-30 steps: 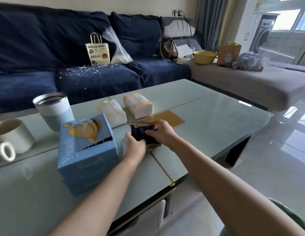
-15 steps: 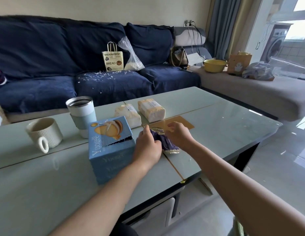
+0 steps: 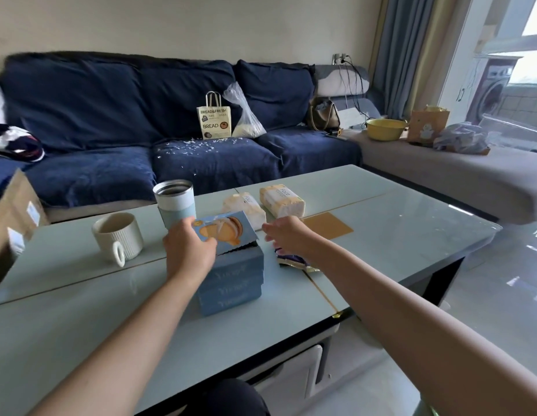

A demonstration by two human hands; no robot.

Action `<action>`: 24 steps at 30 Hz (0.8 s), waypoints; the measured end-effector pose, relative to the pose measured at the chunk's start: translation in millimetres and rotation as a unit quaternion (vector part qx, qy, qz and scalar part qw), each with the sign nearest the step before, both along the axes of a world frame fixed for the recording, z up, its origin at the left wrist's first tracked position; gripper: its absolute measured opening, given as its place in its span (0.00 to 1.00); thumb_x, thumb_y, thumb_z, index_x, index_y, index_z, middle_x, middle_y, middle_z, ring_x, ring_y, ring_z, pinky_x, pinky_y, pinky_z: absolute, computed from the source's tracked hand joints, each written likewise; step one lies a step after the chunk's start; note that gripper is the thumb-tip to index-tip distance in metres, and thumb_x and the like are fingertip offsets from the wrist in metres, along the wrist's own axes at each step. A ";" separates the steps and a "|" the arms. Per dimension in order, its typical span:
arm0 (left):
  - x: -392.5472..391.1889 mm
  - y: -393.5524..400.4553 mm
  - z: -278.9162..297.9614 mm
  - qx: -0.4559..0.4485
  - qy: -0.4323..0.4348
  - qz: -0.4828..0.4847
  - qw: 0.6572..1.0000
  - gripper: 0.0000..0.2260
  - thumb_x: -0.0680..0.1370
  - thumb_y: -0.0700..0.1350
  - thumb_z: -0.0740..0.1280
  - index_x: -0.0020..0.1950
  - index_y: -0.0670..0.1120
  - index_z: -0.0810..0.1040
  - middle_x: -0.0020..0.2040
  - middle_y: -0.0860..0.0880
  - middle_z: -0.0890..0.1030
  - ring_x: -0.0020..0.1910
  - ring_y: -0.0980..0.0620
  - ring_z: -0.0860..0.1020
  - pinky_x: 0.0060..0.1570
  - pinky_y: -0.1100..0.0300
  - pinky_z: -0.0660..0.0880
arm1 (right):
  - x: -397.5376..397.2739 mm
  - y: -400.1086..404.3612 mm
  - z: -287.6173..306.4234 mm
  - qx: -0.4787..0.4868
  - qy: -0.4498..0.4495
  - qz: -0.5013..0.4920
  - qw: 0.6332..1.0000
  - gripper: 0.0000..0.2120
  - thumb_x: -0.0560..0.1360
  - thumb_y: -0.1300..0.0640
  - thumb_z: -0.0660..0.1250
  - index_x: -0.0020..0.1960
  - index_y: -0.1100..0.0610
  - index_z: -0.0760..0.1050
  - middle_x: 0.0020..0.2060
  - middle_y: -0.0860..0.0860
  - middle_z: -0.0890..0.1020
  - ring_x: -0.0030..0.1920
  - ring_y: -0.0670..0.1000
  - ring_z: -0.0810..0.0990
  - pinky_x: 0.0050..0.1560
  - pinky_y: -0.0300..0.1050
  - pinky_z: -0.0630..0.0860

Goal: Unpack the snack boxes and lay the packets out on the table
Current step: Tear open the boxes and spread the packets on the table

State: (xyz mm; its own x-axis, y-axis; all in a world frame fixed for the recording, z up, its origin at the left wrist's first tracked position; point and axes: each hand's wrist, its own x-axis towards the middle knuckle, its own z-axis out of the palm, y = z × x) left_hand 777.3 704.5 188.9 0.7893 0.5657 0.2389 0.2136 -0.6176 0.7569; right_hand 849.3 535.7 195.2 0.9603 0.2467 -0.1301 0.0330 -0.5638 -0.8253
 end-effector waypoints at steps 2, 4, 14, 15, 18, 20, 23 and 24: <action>0.0 8.0 -7.0 -0.088 0.060 0.012 0.994 0.23 0.69 0.47 0.69 0.61 0.40 0.74 0.58 0.38 0.78 0.58 0.37 0.74 0.57 0.48 0.73 | -4.5 7.3 0.3 0.031 0.046 -0.004 0.998 0.13 0.81 0.49 0.59 0.52 0.59 0.72 0.47 0.57 0.78 0.46 0.54 0.76 0.50 0.51 0.77; -3.9 8.5 -8.0 -0.175 0.076 0.017 0.982 0.17 0.70 0.50 0.69 0.52 0.39 0.75 0.49 0.39 0.79 0.49 0.40 0.76 0.45 0.55 0.72 | -7.1 14.2 -0.5 0.073 0.103 -0.013 0.992 0.17 0.81 0.46 0.58 0.56 0.60 0.71 0.45 0.53 0.76 0.44 0.52 0.76 0.43 0.45 0.76; -1.3 6.5 -23.8 -0.265 0.050 -0.022 0.963 0.13 0.79 0.49 0.61 0.53 0.41 0.78 0.47 0.43 0.78 0.42 0.46 0.73 0.41 0.56 0.67 | -9.4 37.8 -0.6 0.052 0.107 -0.037 0.992 0.16 0.79 0.48 0.63 0.60 0.58 0.73 0.55 0.53 0.80 0.54 0.51 0.80 0.51 0.45 0.81; -2.2 5.6 -23.2 -0.255 0.047 -0.016 0.966 0.14 0.79 0.49 0.61 0.52 0.40 0.78 0.47 0.42 0.78 0.43 0.45 0.74 0.42 0.55 0.68 | -9.7 37.4 -0.6 0.052 0.098 -0.038 0.993 0.16 0.78 0.48 0.64 0.58 0.58 0.73 0.53 0.53 0.80 0.52 0.51 0.80 0.50 0.44 0.80; -1.6 4.0 -21.3 -0.207 0.013 0.002 0.978 0.15 0.78 0.51 0.61 0.50 0.40 0.77 0.49 0.37 0.79 0.49 0.39 0.76 0.50 0.49 0.74 | -13.4 33.1 3.3 0.063 0.047 -0.037 0.996 0.11 0.77 0.50 0.67 0.49 0.59 0.75 0.42 0.53 0.78 0.40 0.50 0.76 0.39 0.39 0.73; -2.9 0.4 -14.2 -0.184 -0.051 0.005 0.982 0.14 0.77 0.53 0.62 0.54 0.43 0.76 0.52 0.40 0.80 0.53 0.39 0.77 0.56 0.46 0.75 | -18.8 27.4 10.2 0.120 0.023 -0.028 0.992 0.07 0.76 0.55 0.68 0.44 0.58 0.76 0.37 0.53 0.76 0.35 0.49 0.73 0.35 0.38 0.70; -7.2 -9.2 3.3 -0.151 -0.146 -0.028 0.977 0.18 0.76 0.54 0.68 0.61 0.47 0.74 0.56 0.48 0.80 0.56 0.45 0.77 0.59 0.48 0.74 | -30.2 12.2 24.4 0.248 0.029 -0.007 0.968 0.05 0.76 0.61 0.69 0.41 0.59 0.79 0.38 0.53 0.81 0.36 0.48 0.79 0.37 0.39 0.78; -10.0 -15.1 10.4 -0.161 -0.163 -0.048 0.972 0.20 0.75 0.54 0.71 0.63 0.48 0.72 0.56 0.50 0.80 0.55 0.48 0.78 0.58 0.50 0.74 | -34.5 4.5 28.7 0.273 0.024 -0.003 0.962 0.05 0.76 0.63 0.69 0.41 0.59 0.79 0.38 0.53 0.82 0.36 0.48 0.80 0.37 0.40 0.79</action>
State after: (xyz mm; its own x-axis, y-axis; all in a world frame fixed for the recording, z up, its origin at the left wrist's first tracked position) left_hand 767.3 689.4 199.3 0.7545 0.5800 0.3069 -0.1163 -0.3421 0.9324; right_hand 814.8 540.1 223.9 0.9582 0.2849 -0.0269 -0.0146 -0.0452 -0.9989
